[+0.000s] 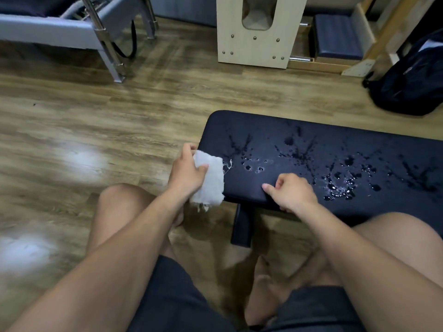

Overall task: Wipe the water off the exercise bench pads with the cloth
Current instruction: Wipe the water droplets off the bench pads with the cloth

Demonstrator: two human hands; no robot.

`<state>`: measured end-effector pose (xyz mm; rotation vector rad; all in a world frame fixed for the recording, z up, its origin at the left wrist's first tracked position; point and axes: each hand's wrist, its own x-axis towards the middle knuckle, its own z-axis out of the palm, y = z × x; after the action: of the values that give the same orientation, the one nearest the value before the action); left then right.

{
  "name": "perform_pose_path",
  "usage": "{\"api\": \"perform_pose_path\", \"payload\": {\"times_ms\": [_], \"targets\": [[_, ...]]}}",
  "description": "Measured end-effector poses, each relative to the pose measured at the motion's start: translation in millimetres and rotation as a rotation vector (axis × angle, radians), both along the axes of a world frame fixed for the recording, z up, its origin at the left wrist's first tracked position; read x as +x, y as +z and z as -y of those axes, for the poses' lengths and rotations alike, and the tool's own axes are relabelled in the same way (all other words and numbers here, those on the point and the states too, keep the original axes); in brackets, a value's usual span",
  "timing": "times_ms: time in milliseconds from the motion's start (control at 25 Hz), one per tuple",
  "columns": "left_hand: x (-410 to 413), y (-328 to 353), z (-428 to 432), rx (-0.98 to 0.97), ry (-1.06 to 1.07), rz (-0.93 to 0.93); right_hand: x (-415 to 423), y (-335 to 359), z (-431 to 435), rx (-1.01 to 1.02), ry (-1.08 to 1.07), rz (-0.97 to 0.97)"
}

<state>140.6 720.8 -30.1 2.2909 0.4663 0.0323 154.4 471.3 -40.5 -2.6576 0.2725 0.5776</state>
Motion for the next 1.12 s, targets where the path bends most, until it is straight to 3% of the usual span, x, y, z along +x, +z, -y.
{"api": "perform_pose_path", "payload": {"times_ms": [80, 160, 280, 360, 480, 680, 800, 960, 1120], "targets": [[-8.4, -19.9, -4.4, 0.365, -0.051, 0.082, 15.1, 2.4, 1.0, 0.180, -0.001, -0.268], [-19.1, -31.5, 5.5, 0.452, -0.214, 0.037, 16.3, 5.3, 2.7, 0.306, -0.015, -0.386], [-18.6, -46.4, 27.8, 0.593, -0.387, -0.177, 17.5, 8.7, 9.8, 0.372, 0.026, -0.445], [-18.2, -49.0, 31.6, 0.591, -0.395, -0.193, 16.8, 8.1, 14.3, 0.375, 0.085, -0.449], [-11.5, -48.4, 26.2, 0.392, -0.284, -0.135, 10.0, 3.4, 18.2, 0.370, 0.164, -0.384], [-6.6, -44.8, 39.2, 0.253, -0.113, -0.081, -0.6, -11.1, 19.7, 0.379, 0.110, -0.241], [-12.9, -36.0, 72.5, 0.246, -0.216, -0.081, 4.4, -7.5, 17.3, 0.392, 0.079, -0.286], [-16.3, -41.3, 137.2, 0.390, -0.566, -0.050, 4.9, -5.7, 16.7, 0.415, 0.040, -0.293], [-19.2, -35.7, 111.2, 0.694, -0.554, -0.004, 5.2, -3.7, 15.6, 0.434, 0.046, -0.301]]}}
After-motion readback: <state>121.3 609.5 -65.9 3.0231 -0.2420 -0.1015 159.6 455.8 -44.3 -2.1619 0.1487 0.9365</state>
